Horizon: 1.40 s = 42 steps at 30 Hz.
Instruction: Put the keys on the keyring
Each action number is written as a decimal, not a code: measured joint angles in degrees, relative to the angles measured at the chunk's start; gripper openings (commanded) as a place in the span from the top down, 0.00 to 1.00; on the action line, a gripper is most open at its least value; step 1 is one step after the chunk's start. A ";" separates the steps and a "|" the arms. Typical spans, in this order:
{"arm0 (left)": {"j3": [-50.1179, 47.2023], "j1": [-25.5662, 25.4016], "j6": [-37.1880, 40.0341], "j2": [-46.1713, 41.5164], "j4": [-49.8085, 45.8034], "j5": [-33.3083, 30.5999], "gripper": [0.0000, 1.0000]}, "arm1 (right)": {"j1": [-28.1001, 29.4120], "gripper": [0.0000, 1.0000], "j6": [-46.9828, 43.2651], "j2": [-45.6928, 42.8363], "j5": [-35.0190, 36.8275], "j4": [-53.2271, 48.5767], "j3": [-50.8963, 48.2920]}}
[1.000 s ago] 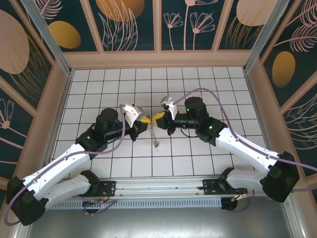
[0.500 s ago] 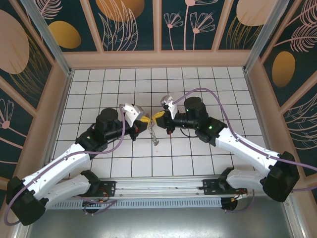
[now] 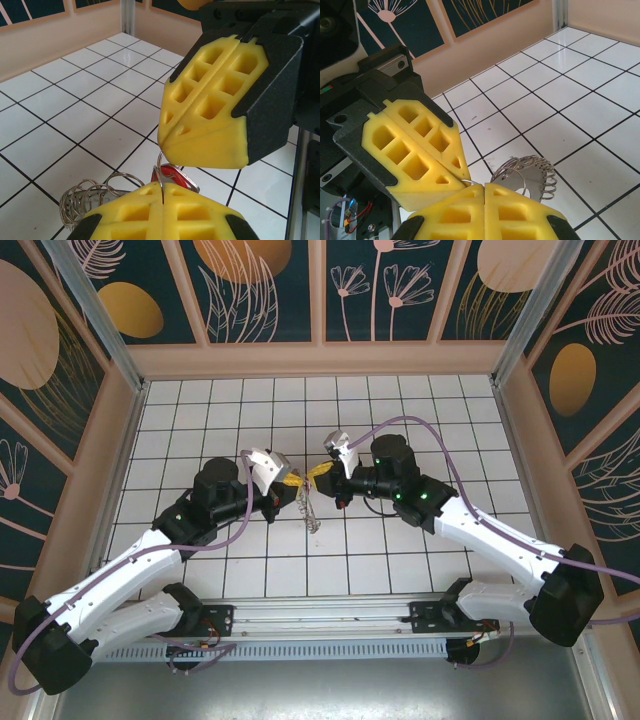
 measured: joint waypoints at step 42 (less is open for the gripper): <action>0.04 0.26 0.00 0.17 -0.20 -0.04 1.00 | 0.68 1.00 -0.87 1.77 -0.37 -0.66 0.96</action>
